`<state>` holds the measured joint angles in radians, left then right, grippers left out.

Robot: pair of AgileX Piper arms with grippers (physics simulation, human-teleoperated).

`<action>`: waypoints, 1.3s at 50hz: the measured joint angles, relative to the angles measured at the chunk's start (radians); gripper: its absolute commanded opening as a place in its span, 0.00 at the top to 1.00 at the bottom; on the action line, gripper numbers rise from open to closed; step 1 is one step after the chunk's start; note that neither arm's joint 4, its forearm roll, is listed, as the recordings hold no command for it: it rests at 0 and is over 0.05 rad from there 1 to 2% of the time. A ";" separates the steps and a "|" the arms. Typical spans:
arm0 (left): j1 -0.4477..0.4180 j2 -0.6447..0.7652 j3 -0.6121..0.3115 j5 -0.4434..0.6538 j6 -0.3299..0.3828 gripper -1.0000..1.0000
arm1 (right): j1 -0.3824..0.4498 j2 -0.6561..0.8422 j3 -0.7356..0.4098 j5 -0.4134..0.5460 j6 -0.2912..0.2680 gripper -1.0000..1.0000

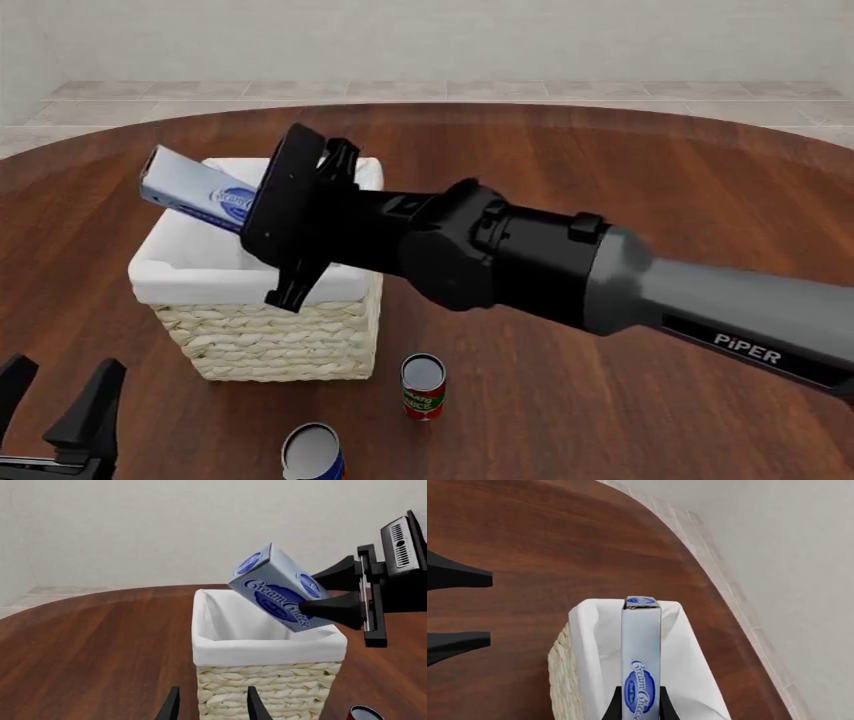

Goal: Pick up the cream cheese box, and put it in the basket.

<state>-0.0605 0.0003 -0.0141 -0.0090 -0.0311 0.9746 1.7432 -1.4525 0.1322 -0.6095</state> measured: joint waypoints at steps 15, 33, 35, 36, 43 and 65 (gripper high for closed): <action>0.000 0.000 0.000 0.000 -0.003 0.00 | -0.004 0.018 -0.009 0.000 0.003 1.00; -0.001 0.000 -0.001 0.002 -0.006 0.00 | -0.015 0.028 -0.022 -0.007 0.003 0.00; -0.001 0.000 -0.001 0.003 -0.006 0.00 | -0.016 0.028 -0.023 -0.007 0.003 0.00; -0.001 0.000 -0.001 0.003 -0.006 0.00 | -0.017 0.028 -0.024 -0.008 0.003 0.00; -0.001 0.000 -0.002 0.003 -0.007 0.00 | -0.019 0.027 -0.027 -0.008 0.003 0.00; 0.000 0.000 -0.002 0.003 -0.006 0.00 | -0.021 0.013 -0.036 -0.004 -0.001 0.00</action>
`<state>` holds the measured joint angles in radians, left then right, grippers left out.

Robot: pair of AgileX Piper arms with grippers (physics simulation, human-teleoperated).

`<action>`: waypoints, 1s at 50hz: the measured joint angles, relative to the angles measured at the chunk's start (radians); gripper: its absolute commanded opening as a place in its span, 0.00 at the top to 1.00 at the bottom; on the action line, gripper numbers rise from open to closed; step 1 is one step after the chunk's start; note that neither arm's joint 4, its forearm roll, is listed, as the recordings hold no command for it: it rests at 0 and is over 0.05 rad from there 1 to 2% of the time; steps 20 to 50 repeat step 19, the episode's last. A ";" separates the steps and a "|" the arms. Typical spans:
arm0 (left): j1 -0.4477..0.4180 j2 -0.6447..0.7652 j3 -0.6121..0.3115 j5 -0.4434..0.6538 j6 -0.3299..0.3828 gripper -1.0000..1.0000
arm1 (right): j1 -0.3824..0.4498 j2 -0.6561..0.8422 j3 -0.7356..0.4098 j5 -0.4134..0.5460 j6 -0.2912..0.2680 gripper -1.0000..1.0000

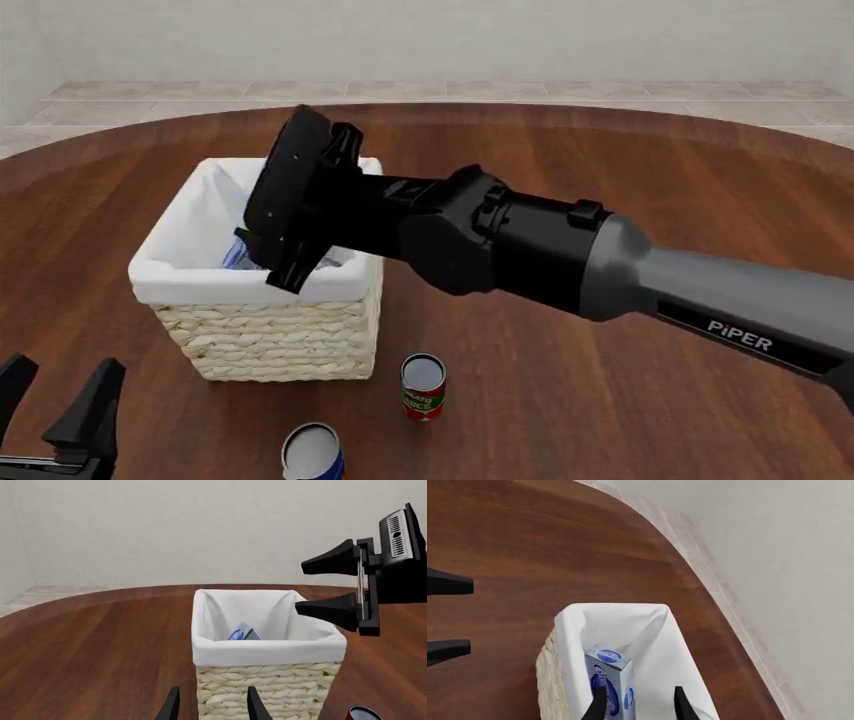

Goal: Pick up the cream cheese box, and put it in the basket.

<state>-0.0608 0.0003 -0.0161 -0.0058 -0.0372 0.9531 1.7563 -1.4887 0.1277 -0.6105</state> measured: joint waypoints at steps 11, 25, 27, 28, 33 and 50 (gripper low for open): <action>0.001 0.000 0.001 0.000 0.001 0.00 | 0.000 -0.018 -0.004 0.005 -0.005 0.00; 0.001 0.000 0.002 0.000 0.003 0.00 | -0.001 -0.034 -0.004 0.006 -0.009 0.00; 0.001 0.000 0.002 0.000 0.003 0.00 | -0.001 -0.034 -0.004 0.006 -0.009 0.00; 0.001 0.000 0.002 0.000 0.003 0.00 | -0.001 -0.034 -0.004 0.006 -0.009 0.00; 0.001 0.000 0.002 0.000 0.003 0.00 | -0.001 -0.034 -0.004 0.006 -0.009 0.00; 0.001 0.000 0.002 0.000 0.003 0.00 | -0.001 -0.034 -0.004 0.006 -0.009 0.00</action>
